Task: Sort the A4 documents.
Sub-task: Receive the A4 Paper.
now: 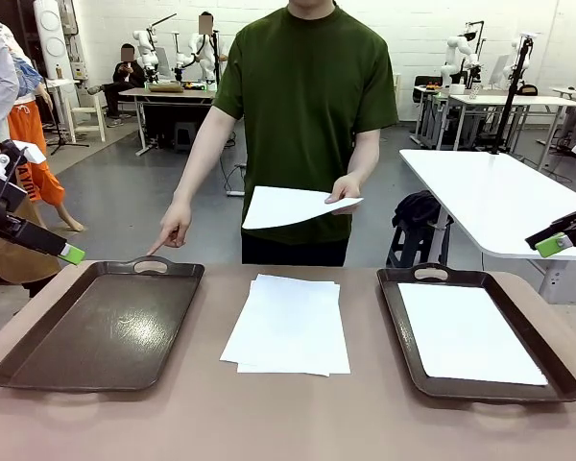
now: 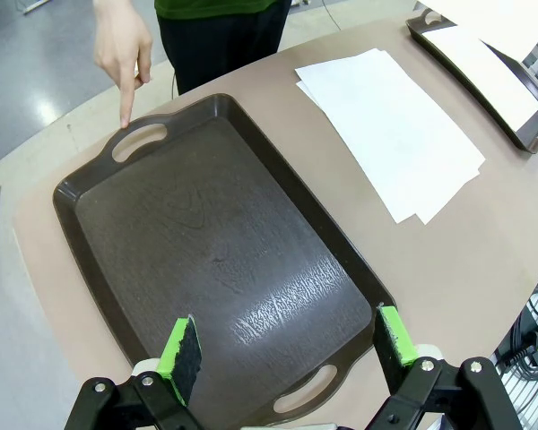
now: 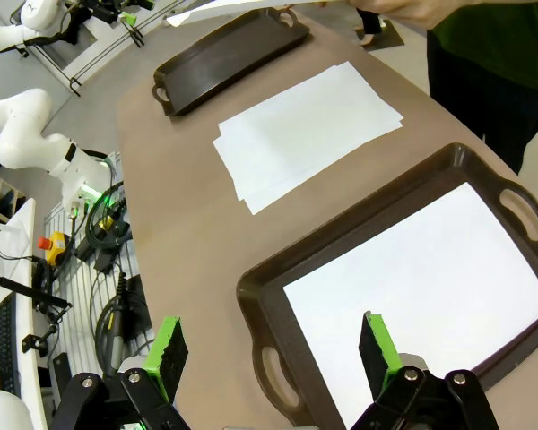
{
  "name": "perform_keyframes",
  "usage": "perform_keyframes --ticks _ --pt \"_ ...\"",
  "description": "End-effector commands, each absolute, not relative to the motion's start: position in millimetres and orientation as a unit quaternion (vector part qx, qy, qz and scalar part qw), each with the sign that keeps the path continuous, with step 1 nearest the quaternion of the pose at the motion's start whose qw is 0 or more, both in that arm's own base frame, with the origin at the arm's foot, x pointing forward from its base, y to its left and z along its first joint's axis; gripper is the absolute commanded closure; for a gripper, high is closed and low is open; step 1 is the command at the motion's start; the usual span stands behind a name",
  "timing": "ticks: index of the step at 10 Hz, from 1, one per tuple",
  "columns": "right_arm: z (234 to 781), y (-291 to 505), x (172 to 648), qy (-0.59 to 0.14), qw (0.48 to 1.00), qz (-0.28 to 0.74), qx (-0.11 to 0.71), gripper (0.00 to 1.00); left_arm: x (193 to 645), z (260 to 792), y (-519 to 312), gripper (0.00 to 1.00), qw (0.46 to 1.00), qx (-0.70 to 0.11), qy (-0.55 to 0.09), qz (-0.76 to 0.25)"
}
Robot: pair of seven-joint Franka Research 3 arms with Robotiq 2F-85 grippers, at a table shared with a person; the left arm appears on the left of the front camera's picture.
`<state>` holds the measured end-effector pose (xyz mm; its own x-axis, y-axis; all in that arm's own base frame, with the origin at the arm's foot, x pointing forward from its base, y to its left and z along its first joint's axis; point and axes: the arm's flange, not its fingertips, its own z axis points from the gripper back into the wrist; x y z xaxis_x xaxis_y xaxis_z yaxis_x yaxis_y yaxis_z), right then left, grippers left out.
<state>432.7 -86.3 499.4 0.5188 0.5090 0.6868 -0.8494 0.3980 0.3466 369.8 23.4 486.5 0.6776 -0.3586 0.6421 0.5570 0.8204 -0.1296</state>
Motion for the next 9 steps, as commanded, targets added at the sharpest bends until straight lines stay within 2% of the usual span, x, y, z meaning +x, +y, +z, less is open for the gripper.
perform_keyframes --ticks 1,2,3,5,9 --pt "499.2 -85.0 432.5 -0.245 0.797 0.429 0.349 0.00 369.9 485.3 26.3 0.00 0.899 -0.166 -0.314 -0.257" --pt "499.2 -85.0 432.5 -0.245 0.797 0.429 0.349 0.00 369.8 486.5 23.4 0.00 0.902 -0.159 -0.311 -0.254" --pt "499.2 -85.0 432.5 -0.245 0.797 0.429 0.349 0.00 378.0 477.4 16.6 0.00 0.901 -0.210 -0.302 -0.229" --pt "499.2 -85.0 432.5 -0.245 0.797 0.429 0.349 0.00 411.7 459.6 -14.7 0.00 0.897 -0.314 -0.276 -0.141" --pt "499.2 -85.0 432.5 -0.245 0.797 0.429 0.349 0.00 491.3 438.9 -73.3 0.00 0.878 -0.429 -0.209 -0.045"
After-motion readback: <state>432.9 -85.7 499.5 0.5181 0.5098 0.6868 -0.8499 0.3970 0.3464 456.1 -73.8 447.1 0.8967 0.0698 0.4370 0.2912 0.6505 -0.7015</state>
